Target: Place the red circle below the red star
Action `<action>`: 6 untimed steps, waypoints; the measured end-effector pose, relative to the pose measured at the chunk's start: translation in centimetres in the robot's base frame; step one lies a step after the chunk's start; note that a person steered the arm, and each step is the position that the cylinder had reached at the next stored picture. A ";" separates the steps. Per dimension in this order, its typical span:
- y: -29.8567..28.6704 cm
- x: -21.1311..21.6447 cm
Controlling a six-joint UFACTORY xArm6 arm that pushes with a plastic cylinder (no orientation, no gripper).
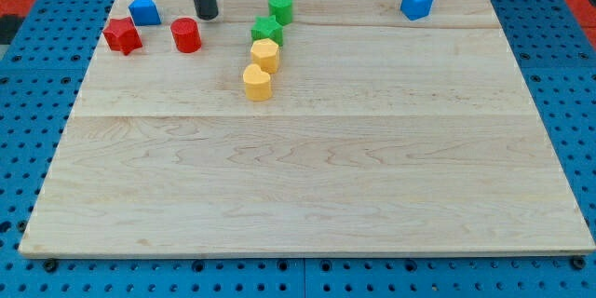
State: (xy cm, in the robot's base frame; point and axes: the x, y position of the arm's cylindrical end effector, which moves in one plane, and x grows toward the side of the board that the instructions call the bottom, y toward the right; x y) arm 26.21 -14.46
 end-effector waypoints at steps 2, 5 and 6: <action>-0.8 8.1; -6.8 10.1; -3.9 10.4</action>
